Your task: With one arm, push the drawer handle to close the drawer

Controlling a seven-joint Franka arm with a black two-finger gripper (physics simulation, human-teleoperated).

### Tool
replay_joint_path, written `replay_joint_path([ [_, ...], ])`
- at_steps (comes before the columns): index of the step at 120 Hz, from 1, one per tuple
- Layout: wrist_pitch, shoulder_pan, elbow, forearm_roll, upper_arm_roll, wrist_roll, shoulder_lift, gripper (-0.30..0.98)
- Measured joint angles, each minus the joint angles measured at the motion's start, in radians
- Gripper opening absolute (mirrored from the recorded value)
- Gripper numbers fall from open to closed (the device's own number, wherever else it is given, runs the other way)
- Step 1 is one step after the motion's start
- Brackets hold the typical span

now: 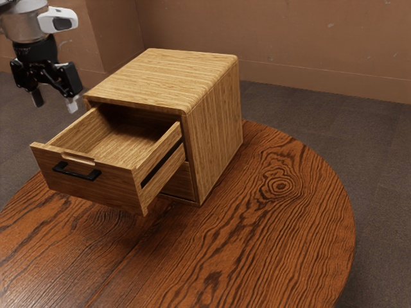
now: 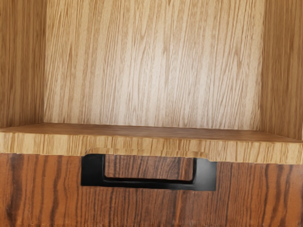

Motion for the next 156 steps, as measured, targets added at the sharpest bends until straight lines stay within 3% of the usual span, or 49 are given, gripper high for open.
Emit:
replay_joint_path([
  [30, -0.032, 0.006, -0.093, -0.007, -0.015, -0.016, -0.048, 0.68],
  [53, 0.032, 0.003, -0.287, 0.011, -0.026, -0.030, -0.094, 0.21],
  [75, 0.238, 0.012, -0.513, 0.013, -0.024, -0.035, -0.173, 0.00],
  [120, 0.500, 0.016, -0.587, 0.007, -0.024, -0.051, -0.139, -0.09],
  [156, 0.559, 0.008, -0.473, 0.016, -0.024, -0.056, -0.018, -0.10],
])
